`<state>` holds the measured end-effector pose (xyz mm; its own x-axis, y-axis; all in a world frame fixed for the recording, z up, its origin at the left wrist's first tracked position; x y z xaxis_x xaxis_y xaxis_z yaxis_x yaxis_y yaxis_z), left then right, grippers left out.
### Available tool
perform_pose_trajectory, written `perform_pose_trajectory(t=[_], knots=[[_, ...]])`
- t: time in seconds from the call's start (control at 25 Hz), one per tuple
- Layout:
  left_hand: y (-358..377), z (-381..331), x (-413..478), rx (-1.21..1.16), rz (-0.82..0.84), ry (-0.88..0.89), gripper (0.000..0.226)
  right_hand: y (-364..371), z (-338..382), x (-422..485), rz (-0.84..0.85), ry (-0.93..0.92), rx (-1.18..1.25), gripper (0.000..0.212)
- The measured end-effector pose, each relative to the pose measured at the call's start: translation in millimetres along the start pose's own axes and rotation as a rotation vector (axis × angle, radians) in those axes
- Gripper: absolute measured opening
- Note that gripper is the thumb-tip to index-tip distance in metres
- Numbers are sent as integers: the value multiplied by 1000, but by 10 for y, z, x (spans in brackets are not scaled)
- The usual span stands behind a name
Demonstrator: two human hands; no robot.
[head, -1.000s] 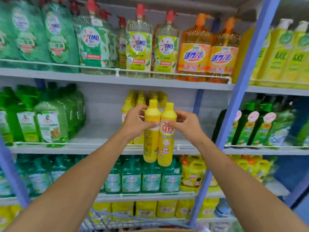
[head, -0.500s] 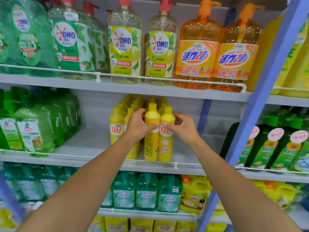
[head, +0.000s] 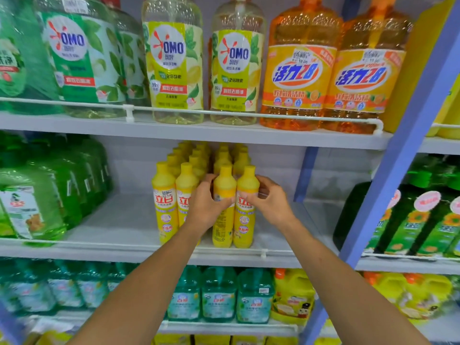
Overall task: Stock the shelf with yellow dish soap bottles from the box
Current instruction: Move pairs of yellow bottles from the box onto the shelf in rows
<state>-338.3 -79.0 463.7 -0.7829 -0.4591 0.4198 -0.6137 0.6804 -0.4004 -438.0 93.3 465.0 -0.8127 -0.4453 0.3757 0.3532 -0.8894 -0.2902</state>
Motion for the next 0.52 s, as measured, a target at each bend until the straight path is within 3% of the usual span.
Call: perform_pose_trajectory(t=[0.28, 0.44, 0.52], knots=[[16, -34, -138, 142, -134, 14, 83, -44, 107, -44, -15, -13, -141, 59], [90, 115, -188, 27, -41, -37, 52, -58, 137, -43, -3, 4, -145, 53], [112, 197, -193, -35, 31, -45, 49, -50, 143, -45, 6, 15, -141, 51]])
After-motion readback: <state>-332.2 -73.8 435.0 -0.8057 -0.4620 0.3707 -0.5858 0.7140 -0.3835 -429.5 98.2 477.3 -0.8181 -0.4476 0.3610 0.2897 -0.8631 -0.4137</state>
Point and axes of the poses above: each hand's wrist, its own x-axis towards the middle knuckle, its own y-axis out of the palm, z = x × y, the point moved 9 cm from there along x, towards the middle knuckle, and after that the axes turned 2 degrees about x, right-handed, at the moved point
